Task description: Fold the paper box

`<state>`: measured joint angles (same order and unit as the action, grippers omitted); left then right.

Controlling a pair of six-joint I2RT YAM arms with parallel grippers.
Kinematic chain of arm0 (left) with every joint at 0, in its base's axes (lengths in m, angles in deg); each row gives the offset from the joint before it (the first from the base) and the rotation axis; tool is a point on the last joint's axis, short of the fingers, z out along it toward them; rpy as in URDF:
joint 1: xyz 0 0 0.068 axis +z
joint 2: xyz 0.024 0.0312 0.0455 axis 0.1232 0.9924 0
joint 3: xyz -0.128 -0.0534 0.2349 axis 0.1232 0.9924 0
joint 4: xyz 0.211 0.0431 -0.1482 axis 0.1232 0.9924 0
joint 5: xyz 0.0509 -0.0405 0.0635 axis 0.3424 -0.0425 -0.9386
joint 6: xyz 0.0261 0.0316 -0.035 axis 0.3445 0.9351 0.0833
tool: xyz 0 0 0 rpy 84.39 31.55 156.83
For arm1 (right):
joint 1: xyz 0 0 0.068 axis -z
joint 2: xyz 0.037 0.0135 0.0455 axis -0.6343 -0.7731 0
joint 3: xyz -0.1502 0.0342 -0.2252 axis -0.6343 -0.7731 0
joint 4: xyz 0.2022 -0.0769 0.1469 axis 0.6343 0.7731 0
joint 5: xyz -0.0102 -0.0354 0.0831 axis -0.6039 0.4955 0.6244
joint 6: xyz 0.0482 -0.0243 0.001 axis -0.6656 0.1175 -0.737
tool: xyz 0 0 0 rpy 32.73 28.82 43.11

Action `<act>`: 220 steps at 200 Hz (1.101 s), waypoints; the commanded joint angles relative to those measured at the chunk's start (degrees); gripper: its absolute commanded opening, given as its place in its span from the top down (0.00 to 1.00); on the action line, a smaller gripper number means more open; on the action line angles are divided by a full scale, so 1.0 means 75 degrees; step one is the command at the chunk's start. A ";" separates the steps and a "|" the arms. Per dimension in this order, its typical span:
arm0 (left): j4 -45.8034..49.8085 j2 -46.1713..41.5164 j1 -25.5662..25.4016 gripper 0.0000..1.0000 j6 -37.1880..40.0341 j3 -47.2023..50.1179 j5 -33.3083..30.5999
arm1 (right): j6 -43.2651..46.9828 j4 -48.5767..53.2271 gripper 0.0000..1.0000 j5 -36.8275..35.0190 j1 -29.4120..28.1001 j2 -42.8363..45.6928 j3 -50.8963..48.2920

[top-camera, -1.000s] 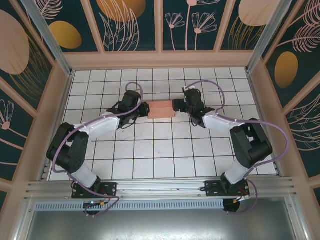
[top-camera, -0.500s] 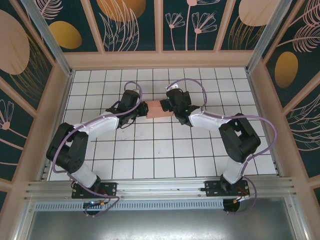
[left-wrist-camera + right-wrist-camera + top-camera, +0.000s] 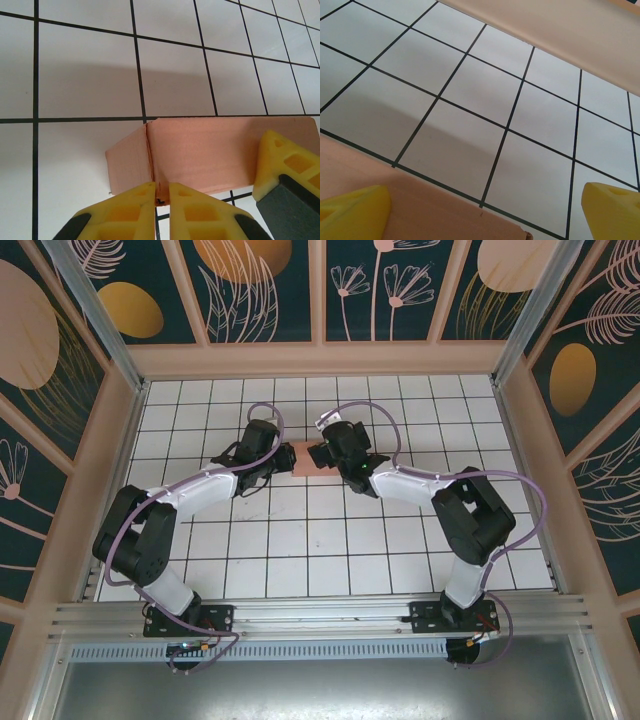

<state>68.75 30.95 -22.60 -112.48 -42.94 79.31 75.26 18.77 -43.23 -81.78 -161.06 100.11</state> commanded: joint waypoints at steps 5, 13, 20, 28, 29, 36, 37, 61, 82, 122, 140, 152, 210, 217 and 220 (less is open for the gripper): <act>0.1152 0.0320 -0.0084 0.88 0.0240 0.0273 0.0075 | 0.0104 0.0937 0.01 0.0771 0.0256 0.0004 -0.0492; 0.1153 0.0296 -0.0072 0.87 0.0283 0.0273 0.0065 | 0.0020 0.0919 0.01 0.1016 0.0452 0.0273 -0.0664; 0.1132 0.0269 -0.0067 0.87 0.0313 0.0287 0.0094 | -0.0047 0.0839 0.01 0.1306 0.0639 0.0553 -0.0839; 0.1108 0.0234 -0.0075 0.85 0.0362 0.0278 0.0143 | -0.0079 0.0638 0.01 0.1706 0.0801 0.0900 -0.1077; 0.1106 0.0227 -0.0075 0.85 0.0367 0.0272 0.0163 | -0.0080 0.0607 0.01 0.1748 0.0826 0.0939 -0.1110; 0.1079 0.0165 -0.0066 0.83 0.0414 0.0236 0.0255 | -0.0063 0.0330 0.02 0.2020 0.0933 0.1265 -0.1351; 0.1075 0.0152 -0.0065 0.83 0.0428 0.0222 0.0271 | -0.0060 0.0295 0.02 0.2063 0.0944 0.1303 -0.1388; 0.0910 -0.0307 -0.0077 0.67 0.0493 0.0150 0.0460 | -0.0175 -0.0447 0.03 0.2837 0.1188 0.2143 -0.1928; 0.0769 -0.0843 -0.0068 0.46 0.0549 0.0089 0.0589 | -0.0390 -0.0663 0.03 0.3315 0.1281 0.2427 -0.2048; 0.0611 -0.1731 -0.0084 0.19 0.0647 -0.0168 0.0107 | -0.0038 -0.1075 0.04 0.4200 0.1293 0.2646 -0.2272; 0.0566 -0.2049 -0.0073 0.11 0.0653 -0.0001 -0.0488 | 0.0644 -0.1107 0.04 0.4903 0.1355 0.2651 -0.2255; 0.0549 -0.2229 -0.0067 0.04 0.0646 0.0389 -0.0778 | 0.1237 -0.0782 0.05 0.5682 0.1430 0.2570 -0.2057; 0.0716 -0.2802 -0.0050 0.02 0.0486 0.1414 -0.1322 | 0.3584 0.2000 0.06 0.7647 0.1756 0.0823 0.0357; 0.0718 -0.2886 -0.0029 0.02 0.0486 0.1507 -0.1380 | 0.3792 0.2360 0.07 0.7687 0.1743 0.0555 0.0707; 0.0713 -0.2924 -0.0008 0.02 0.0486 0.1544 -0.1387 | 0.3891 0.2517 0.07 0.7703 0.1735 0.0440 0.0869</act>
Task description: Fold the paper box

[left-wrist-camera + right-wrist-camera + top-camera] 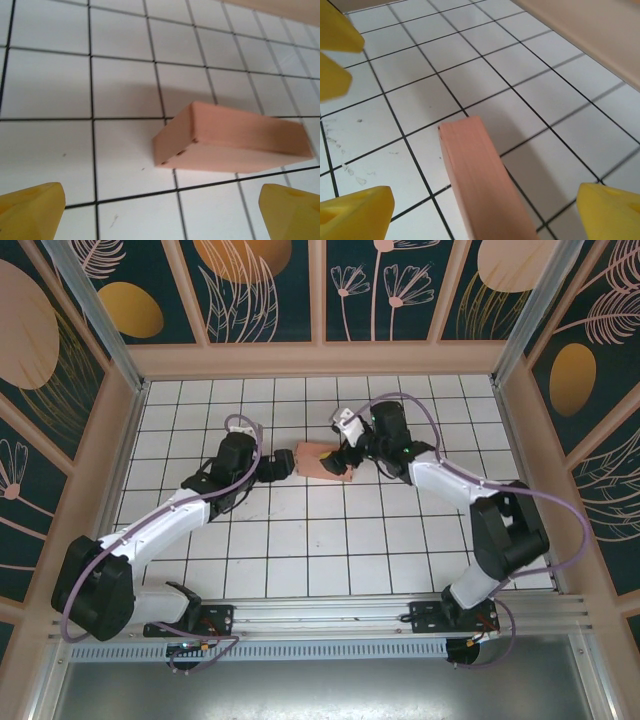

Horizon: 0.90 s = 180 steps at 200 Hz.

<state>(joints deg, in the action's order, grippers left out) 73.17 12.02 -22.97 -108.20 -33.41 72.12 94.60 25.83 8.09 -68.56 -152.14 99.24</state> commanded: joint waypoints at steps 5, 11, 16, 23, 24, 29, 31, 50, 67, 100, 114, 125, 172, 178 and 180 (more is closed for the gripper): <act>0.0112 -0.0456 0.0097 0.01 -0.0101 0.0335 -0.0409 | 0.1451 0.1812 0.08 0.0886 -0.0048 -0.0936 0.1236; 0.0088 -0.0518 0.0190 0.02 -0.0132 0.0414 -0.0338 | 0.1572 0.2062 0.08 0.0888 -0.0063 -0.1171 0.1531; 0.0042 -0.0562 0.0303 0.02 -0.0174 0.0486 -0.0242 | 0.1661 0.2255 0.09 0.0882 -0.0085 -0.1351 0.1772; -0.0023 -0.0615 0.0452 0.02 -0.0257 0.0589 -0.0056 | 0.1809 0.2508 0.09 0.0876 -0.0114 -0.1596 0.2058; -0.0035 -0.0623 0.0483 0.02 -0.0263 0.0607 -0.0026 | 0.1825 0.2536 0.09 0.0876 -0.0121 -0.1624 0.2109; -0.0093 -0.0647 0.0613 0.02 -0.0316 0.0685 0.0107 | 0.1909 0.2694 0.09 0.0869 -0.0138 -0.1784 0.2291; -0.0108 -0.0662 0.0658 0.02 -0.0333 0.0716 0.0156 | 0.1943 0.2761 0.10 0.0860 -0.0148 -0.1852 0.2381; -0.0220 -0.0685 0.0936 0.01 -0.0439 0.0896 0.0488 | 0.2095 0.3189 0.12 0.0750 -0.0186 -0.2395 0.3003; -0.0257 -0.0635 0.1017 0.01 -0.0447 0.0963 0.0643 | 0.2221 0.3523 0.15 0.0685 -0.0210 -0.2821 0.3439; -0.0280 -0.0516 0.1064 0.02 -0.0380 0.1022 0.0686 | 0.2542 0.4379 0.29 0.0610 -0.0245 -0.3396 0.4143; -0.0292 -0.0447 0.1064 0.02 -0.0352 0.1027 0.0708 | 0.2659 0.4652 0.36 0.0572 -0.0242 -0.3512 0.4328; -0.0310 -0.0393 0.1073 0.01 -0.0328 0.1023 0.0733 | 0.2701 0.4769 0.45 0.0571 -0.0245 -0.3539 0.4396; -0.0327 -0.0280 0.1076 0.01 -0.0281 0.1021 0.0728 | 0.2641 0.4650 0.65 0.0584 -0.0245 -0.3227 0.4234; -0.0328 -0.0286 0.1076 0.02 -0.0275 0.1035 0.0711 | 0.2610 0.4579 0.65 0.0572 -0.0245 -0.3153 0.4154; -0.0327 -0.0296 0.1076 0.01 -0.0270 0.1035 0.0708 | 0.2613 0.4551 0.65 0.0563 -0.0245 -0.3123 0.4124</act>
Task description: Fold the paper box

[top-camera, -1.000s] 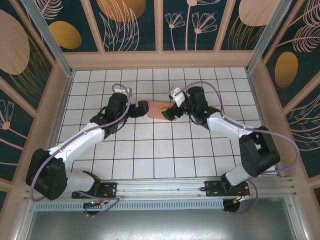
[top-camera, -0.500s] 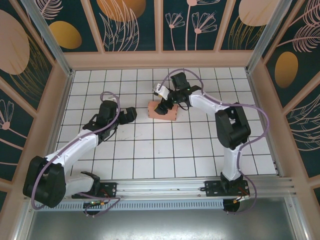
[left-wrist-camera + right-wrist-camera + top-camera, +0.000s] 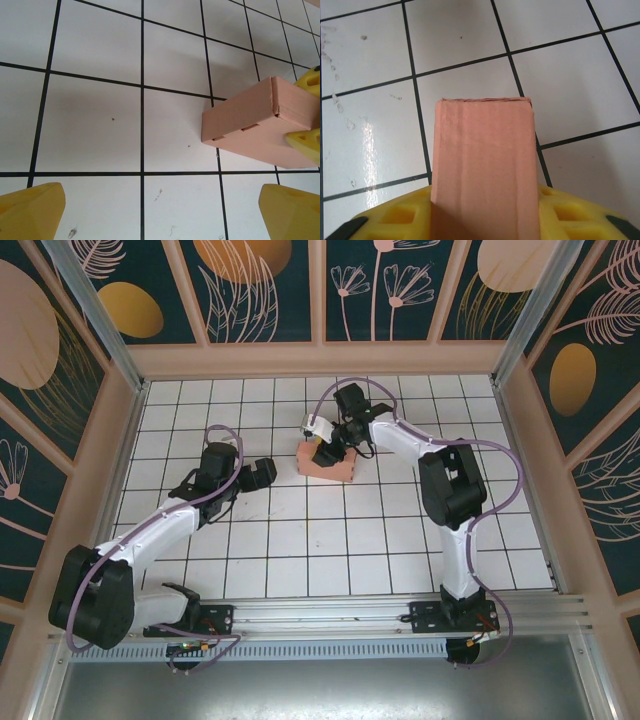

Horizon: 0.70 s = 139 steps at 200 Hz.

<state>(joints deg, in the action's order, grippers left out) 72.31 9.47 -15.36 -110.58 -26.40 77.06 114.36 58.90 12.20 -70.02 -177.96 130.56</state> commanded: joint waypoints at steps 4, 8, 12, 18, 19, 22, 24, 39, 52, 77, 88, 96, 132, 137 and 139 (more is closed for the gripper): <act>-0.0214 0.0043 0.0062 0.01 0.0049 0.0099 0.0045 | -0.0037 0.0090 0.65 -0.0005 -0.0049 0.0376 -0.0116; -0.0214 0.0040 0.0062 0.01 0.0049 0.0105 0.0039 | -0.0061 0.0016 0.65 -0.0045 -0.0049 0.0435 -0.0184; -0.0208 0.0032 0.0062 0.01 0.0046 0.0114 0.0032 | -0.0089 -0.0058 0.65 -0.0108 -0.0049 0.0498 -0.0263; -0.0202 0.0021 0.0060 0.01 0.0049 0.0120 0.0016 | -0.0123 -0.0172 0.65 -0.0208 -0.0049 0.0596 -0.0367; -0.0202 0.0018 0.0061 0.02 0.0043 0.0122 0.0009 | -0.0125 -0.0182 0.65 -0.0233 -0.0049 0.0612 -0.0382; -0.0203 0.0022 0.0062 0.01 0.0048 0.0132 0.0000 | -0.0136 -0.0237 0.66 -0.0301 -0.0049 0.0664 -0.0439; -0.0209 0.0016 0.0062 0.02 0.0043 0.0133 -0.0013 | -0.0149 -0.0285 0.66 -0.0350 -0.0049 0.0702 -0.0467; -0.0213 0.0013 0.0090 0.02 0.0017 0.0164 -0.0048 | -0.0288 -0.0706 0.66 -0.0890 -0.0200 0.0983 -0.0795; -0.0245 0.0036 0.0132 0.02 -0.0020 0.0193 -0.0056 | -0.0384 -0.1341 0.66 -0.1701 -0.0339 0.1238 -0.1216; -0.0339 0.0147 0.0231 0.02 -0.0082 0.0272 0.0019 | -0.0325 -0.3062 0.71 -0.3163 -0.0707 0.1796 -0.2389; -0.0386 0.0217 0.0259 0.02 -0.0090 0.0287 0.0084 | -0.0268 -0.3790 0.71 -0.3589 -0.0888 0.2012 -0.2840; -0.0407 0.0265 0.0272 0.01 -0.0092 0.0287 0.0118 | -0.0253 -0.4320 0.71 -0.3878 -0.1018 0.2142 -0.3158; -0.0504 0.0410 0.0302 0.02 -0.0063 0.0311 0.0162 | 0.0020 -0.5321 0.71 -0.4652 -0.1470 0.2282 -0.3965; -0.0507 0.0422 0.0308 0.01 -0.0064 0.0311 0.0158 | 0.0027 -0.5377 0.70 -0.4748 -0.1516 0.2248 -0.4028; -0.0515 0.0430 0.0308 0.02 -0.0059 0.0310 0.0164 | 0.0029 -0.5396 0.70 -0.4787 -0.1538 0.2235 -0.4048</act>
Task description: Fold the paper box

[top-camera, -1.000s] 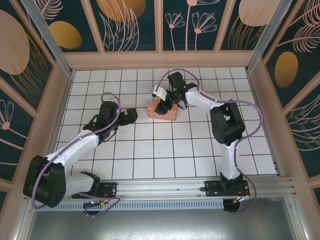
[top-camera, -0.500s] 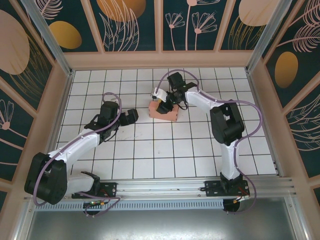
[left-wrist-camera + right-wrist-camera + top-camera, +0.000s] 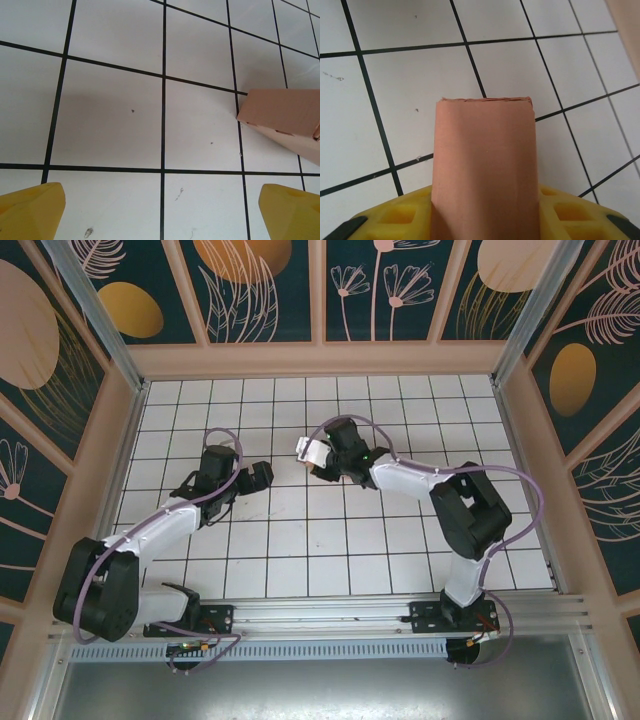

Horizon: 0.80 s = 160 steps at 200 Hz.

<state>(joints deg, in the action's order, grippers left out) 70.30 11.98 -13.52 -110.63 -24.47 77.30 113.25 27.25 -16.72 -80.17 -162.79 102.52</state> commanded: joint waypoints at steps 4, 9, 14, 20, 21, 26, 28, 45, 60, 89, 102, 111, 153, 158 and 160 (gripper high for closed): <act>-0.0250 0.0117 0.0073 0.01 -0.0059 0.0053 0.0138 | 0.0189 -0.1182 0.70 -0.0987 -0.0216 0.0174 -0.0351; -0.0260 0.0130 0.0074 0.01 -0.0051 0.0053 0.0147 | 0.0199 -0.1150 0.69 -0.1025 -0.0248 0.0139 -0.0398; -0.0268 0.0142 0.0075 0.02 -0.0051 0.0054 0.0146 | 0.0230 -0.1105 0.68 -0.1069 -0.0293 0.0077 -0.0436; -0.0282 0.0157 0.0072 0.01 -0.0042 0.0054 0.0170 | 0.0236 -0.1055 0.67 -0.1194 -0.0359 -0.0001 -0.0461; -0.0284 0.0158 0.0073 0.01 -0.0041 0.0054 0.0170 | 0.0241 -0.1045 0.67 -0.1218 -0.0372 -0.0011 -0.0464; -0.0299 0.0168 0.0075 0.01 -0.0042 0.0055 0.0181 | 0.0265 -0.1002 0.67 -0.1326 -0.0442 -0.0079 -0.0483; -0.0298 0.0171 0.0075 0.02 -0.0040 0.0060 0.0190 | 0.0270 -0.1000 0.67 -0.1374 -0.0466 -0.0098 -0.0504; -0.0309 0.0194 0.0075 0.01 -0.0039 0.0051 0.0188 | 0.0288 -0.1171 0.66 -0.1924 -0.0724 -0.0280 -0.0622; -0.0299 0.0207 0.0069 0.02 -0.0028 0.0009 0.0178 | 0.0298 -0.1157 0.55 -0.2121 -0.0912 -0.0334 -0.0694; -0.0262 0.0199 0.0075 0.02 0.0002 -0.0050 0.0162 | -0.0087 -0.1247 0.22 -0.1526 -0.0915 0.0179 -0.1028; -0.0290 0.0179 0.0075 0.02 0.0006 -0.0037 0.0137 | -0.0304 -0.1189 0.04 -0.0999 -0.0861 0.0477 -0.1130; -0.0336 0.0172 0.0076 0.01 0.0007 -0.0031 0.0128 | -0.0516 -0.1163 0.01 -0.0548 -0.0779 0.0713 -0.1212; -0.1124 -0.0184 0.0075 0.01 0.0467 0.0217 -0.0091 | -0.2073 -0.1902 0.01 0.2259 0.0064 0.1902 -0.1973; -0.1341 -0.0277 0.0080 0.01 0.0589 0.0291 -0.0207 | -0.2321 -0.2147 0.01 0.2443 0.0217 0.2043 -0.2137; -0.1428 -0.0316 0.0076 0.01 0.0639 0.0330 -0.0253 | -0.2430 -0.2256 0.01 0.2524 0.0287 0.2088 -0.2198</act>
<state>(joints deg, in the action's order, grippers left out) 66.74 12.66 -13.46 -109.73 -23.95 78.13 105.31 17.92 -11.21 -82.13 -152.82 89.71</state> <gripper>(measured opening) 0.986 0.989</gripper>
